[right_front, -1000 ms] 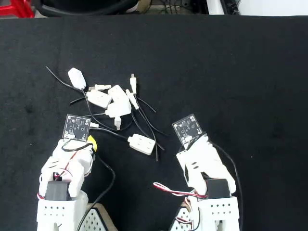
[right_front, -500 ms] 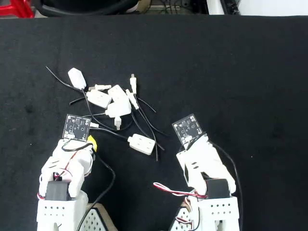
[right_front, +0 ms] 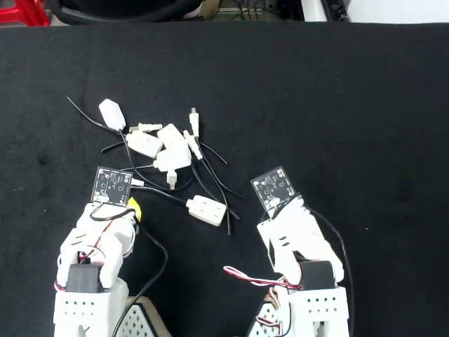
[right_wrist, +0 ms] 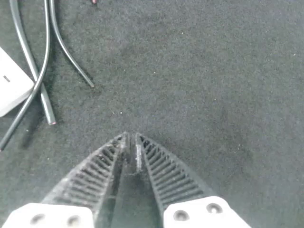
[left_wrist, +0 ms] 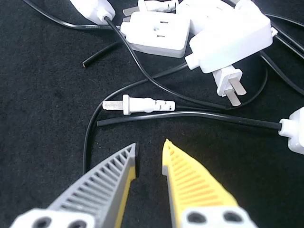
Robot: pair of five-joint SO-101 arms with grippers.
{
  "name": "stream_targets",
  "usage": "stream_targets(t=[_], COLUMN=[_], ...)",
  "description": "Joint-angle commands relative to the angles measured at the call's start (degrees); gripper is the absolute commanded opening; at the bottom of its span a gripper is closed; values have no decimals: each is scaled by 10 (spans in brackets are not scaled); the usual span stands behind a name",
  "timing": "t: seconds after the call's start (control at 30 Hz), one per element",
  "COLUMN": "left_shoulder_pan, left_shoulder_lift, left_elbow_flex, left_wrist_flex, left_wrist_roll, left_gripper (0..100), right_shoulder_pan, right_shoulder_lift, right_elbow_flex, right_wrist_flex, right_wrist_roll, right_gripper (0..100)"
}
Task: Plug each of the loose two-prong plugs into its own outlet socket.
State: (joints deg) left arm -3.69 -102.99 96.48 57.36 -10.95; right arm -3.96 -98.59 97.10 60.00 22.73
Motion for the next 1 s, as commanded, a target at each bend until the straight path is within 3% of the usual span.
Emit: stream_targets(t=[0.0, 0.63, 0.83, 0.97], left_shoulder_pan=[2, 2, 2, 35], left_shoulder_lift=[-4, -4, -4, -7], left_elbow_flex=[9, 9, 9, 9], left_wrist_flex=[0, 0, 0, -2], left_wrist_roll=[4, 4, 4, 1], left_gripper=[105, 105, 105, 109], right_shoulder_pan=[4, 4, 7, 8], right_shoulder_lift=[-1, -7, -7, -7], right_elbow_flex=[0, -2, -2, -1], right_wrist_flex=[3, 22, 26, 27], right_wrist_roll=[3, 3, 99, 105], right_gripper=[15, 15, 12, 12])
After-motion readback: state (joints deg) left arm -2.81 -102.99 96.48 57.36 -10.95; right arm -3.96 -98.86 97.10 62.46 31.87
